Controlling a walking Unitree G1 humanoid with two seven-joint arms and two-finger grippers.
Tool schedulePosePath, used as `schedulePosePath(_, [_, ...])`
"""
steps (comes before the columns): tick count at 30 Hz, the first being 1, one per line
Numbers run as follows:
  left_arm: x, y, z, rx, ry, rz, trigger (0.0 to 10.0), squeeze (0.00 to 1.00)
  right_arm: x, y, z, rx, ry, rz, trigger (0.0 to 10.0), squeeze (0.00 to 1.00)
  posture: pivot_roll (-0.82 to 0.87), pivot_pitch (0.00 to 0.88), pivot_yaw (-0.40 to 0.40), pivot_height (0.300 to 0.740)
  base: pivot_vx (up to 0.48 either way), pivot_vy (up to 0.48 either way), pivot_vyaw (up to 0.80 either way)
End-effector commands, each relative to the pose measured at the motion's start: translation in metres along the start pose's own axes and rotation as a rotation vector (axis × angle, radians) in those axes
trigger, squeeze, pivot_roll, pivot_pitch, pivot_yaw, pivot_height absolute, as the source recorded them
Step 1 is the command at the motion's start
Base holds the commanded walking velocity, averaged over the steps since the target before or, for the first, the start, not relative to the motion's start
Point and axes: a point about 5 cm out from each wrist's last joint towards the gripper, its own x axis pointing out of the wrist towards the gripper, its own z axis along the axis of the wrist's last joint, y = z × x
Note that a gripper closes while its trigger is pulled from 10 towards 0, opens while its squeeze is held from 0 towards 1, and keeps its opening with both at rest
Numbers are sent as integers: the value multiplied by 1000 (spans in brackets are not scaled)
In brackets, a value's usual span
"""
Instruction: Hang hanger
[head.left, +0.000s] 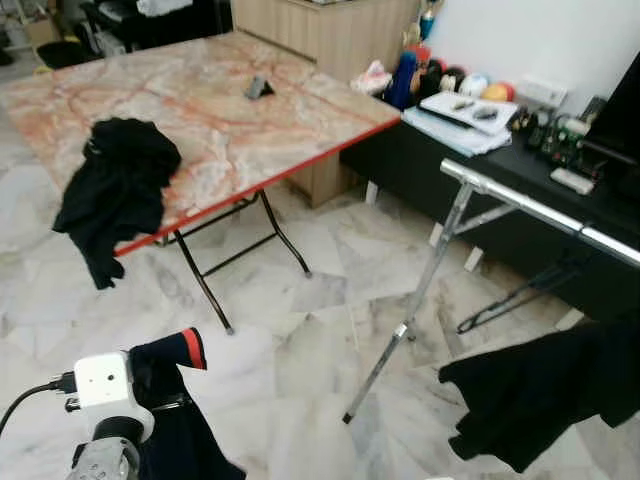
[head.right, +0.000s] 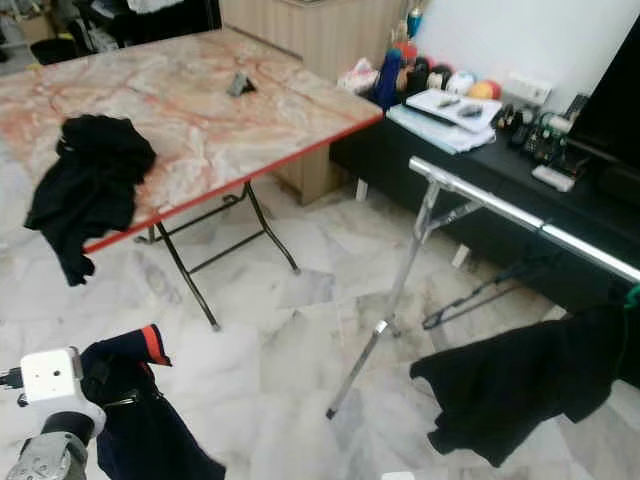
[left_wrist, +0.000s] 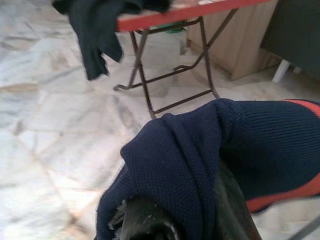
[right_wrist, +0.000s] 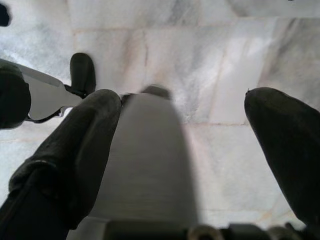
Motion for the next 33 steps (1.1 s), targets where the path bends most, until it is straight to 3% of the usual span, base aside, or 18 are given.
schedulePosePath(1, [-1,-2,2,-8,-10,-10,10000,0,-1,-5,-9,6,31,-11,10000,0,21,121,5,740,0,285,0])
schedulePosePath(17, [0,-2,2,-8,-13,-21,10000,0,2,18,5,1,21,6,10000,0,39,93,6,740,0,286,0])
schedulePosePath(22, [0,-2,3,-8,-17,-22,10000,0,2,42,11,-5,13,32,10000,0,41,89,3,740,0,288,0])
schedulePosePath(33, [0,-3,3,2,-25,-17,10000,0,1,65,18,-8,4,56,10000,0,48,110,-10,740,0,176,0])
